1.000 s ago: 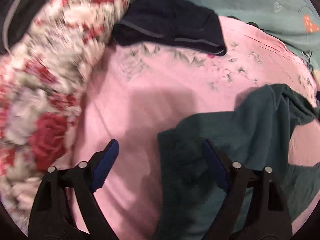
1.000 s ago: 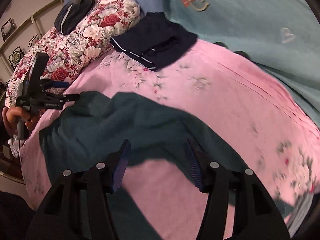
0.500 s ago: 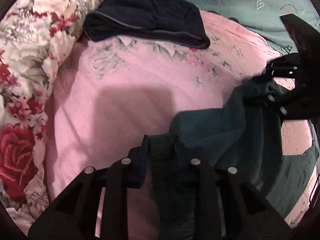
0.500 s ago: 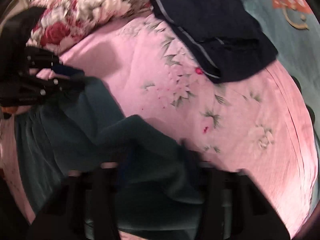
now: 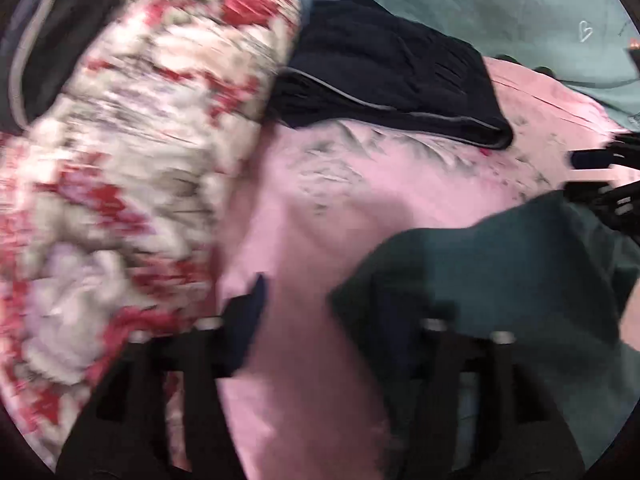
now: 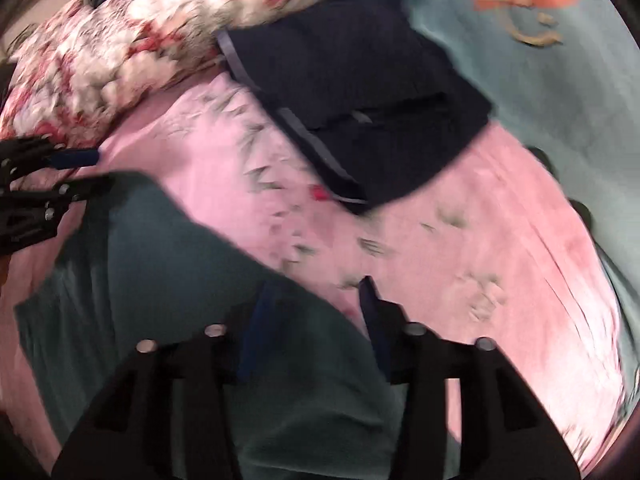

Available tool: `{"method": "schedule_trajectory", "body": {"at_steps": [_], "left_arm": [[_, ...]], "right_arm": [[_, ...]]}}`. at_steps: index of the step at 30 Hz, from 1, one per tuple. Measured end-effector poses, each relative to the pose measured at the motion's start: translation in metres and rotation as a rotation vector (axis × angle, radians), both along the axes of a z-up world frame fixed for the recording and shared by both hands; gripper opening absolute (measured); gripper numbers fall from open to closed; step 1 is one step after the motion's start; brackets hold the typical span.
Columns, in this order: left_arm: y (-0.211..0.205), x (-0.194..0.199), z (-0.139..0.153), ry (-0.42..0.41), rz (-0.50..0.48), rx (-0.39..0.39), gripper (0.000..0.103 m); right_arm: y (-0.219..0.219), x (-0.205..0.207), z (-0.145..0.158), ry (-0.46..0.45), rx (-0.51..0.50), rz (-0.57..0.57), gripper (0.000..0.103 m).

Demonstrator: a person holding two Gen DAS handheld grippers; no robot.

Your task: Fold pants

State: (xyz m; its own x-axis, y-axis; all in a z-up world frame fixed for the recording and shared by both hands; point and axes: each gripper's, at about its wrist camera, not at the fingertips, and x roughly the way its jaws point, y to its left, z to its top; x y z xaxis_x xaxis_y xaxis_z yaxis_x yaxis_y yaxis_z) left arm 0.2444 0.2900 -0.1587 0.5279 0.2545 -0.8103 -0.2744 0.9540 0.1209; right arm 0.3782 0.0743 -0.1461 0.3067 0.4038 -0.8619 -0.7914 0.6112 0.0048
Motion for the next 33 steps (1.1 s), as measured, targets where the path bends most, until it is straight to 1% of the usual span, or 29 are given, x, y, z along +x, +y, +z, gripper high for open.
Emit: {"method": "schedule_trajectory", "body": {"at_steps": [1,2,3,4,5,6,7,8,10,12,13,15,17,20,22,23,24,25,26,27,28,30,33], "left_arm": [[0.002,-0.005,0.006,-0.013,0.021,0.031,0.074],[0.003,-0.011,0.014,-0.027,0.038,0.054,0.074],[0.004,-0.016,0.019,-0.033,0.044,0.055,0.074],[0.003,-0.021,0.025,-0.041,0.048,0.044,0.074],[-0.001,-0.027,0.033,-0.053,0.048,0.021,0.076],[-0.006,-0.031,0.038,-0.063,0.046,0.001,0.077],[-0.012,-0.034,0.041,-0.07,0.041,-0.016,0.078],[-0.025,-0.036,0.044,-0.074,0.024,-0.033,0.079],[-0.055,-0.036,0.045,-0.066,-0.009,-0.053,0.079],[-0.085,-0.034,0.045,-0.06,-0.041,-0.072,0.079],[-0.098,-0.034,0.045,-0.06,-0.053,-0.081,0.08],[-0.131,-0.029,0.045,-0.047,-0.096,-0.108,0.08],[-0.157,-0.027,0.046,-0.04,-0.122,-0.128,0.081],[-0.191,-0.027,0.05,-0.027,-0.134,-0.15,0.081],[-0.205,-0.03,0.053,-0.02,-0.13,-0.163,0.083],[-0.212,-0.032,0.056,-0.016,-0.122,-0.168,0.084],[-0.216,-0.034,0.057,-0.011,-0.114,-0.168,0.084],[-0.219,-0.034,0.058,-0.005,-0.108,-0.166,0.084],[-0.222,-0.036,0.058,0.003,-0.101,-0.162,0.084],[-0.225,-0.038,0.059,0.009,-0.096,-0.159,0.084],[-0.226,-0.04,0.06,0.015,-0.092,-0.151,0.084],[-0.227,-0.044,0.064,0.014,-0.084,-0.133,0.084],[-0.222,-0.049,0.069,0.006,-0.073,-0.117,0.084]], "right_arm": [[-0.017,0.001,0.005,0.025,0.043,-0.038,0.049],[-0.046,0.001,0.014,0.046,0.087,-0.103,0.049],[-0.067,0.001,0.018,0.047,0.105,-0.142,0.049],[-0.103,-0.003,0.025,0.04,0.13,-0.211,0.049],[-0.132,-0.009,0.029,0.027,0.131,-0.267,0.052],[-0.163,-0.015,0.031,0.008,0.119,-0.323,0.055],[-0.196,-0.022,0.033,-0.013,0.105,-0.378,0.059],[-0.222,-0.027,0.035,-0.027,0.088,-0.421,0.061],[-0.292,-0.039,0.031,-0.033,0.009,-0.519,0.063],[-0.338,-0.047,0.024,-0.026,-0.054,-0.576,0.063],[-0.369,-0.051,0.019,-0.026,-0.101,-0.596,0.063],[-0.402,-0.056,0.009,-0.012,-0.154,-0.592,0.063],[-0.416,-0.058,-0.004,0.013,-0.185,-0.55,0.063],[-0.425,-0.052,-0.021,-0.015,-0.224,-0.484,0.063],[-0.425,-0.047,-0.029,-0.007,-0.2,-0.46,0.063],[-0.426,-0.042,-0.034,0.001,-0.185,-0.448,0.061],[-0.426,-0.038,-0.038,0.007,-0.179,-0.435,0.056],[-0.426,-0.034,-0.041,0.016,-0.173,-0.421,0.038],[-0.424,-0.032,-0.044,0.024,-0.168,-0.407,0.016],[-0.424,-0.032,-0.044,0.03,-0.167,-0.403,0.006],[-0.426,-0.032,-0.041,0.038,-0.153,-0.404,0.003],[-0.43,-0.038,-0.024,0.038,-0.112,-0.409,0.003],[-0.443,-0.055,0.027,0.022,0.009,-0.417,0.003]]}}
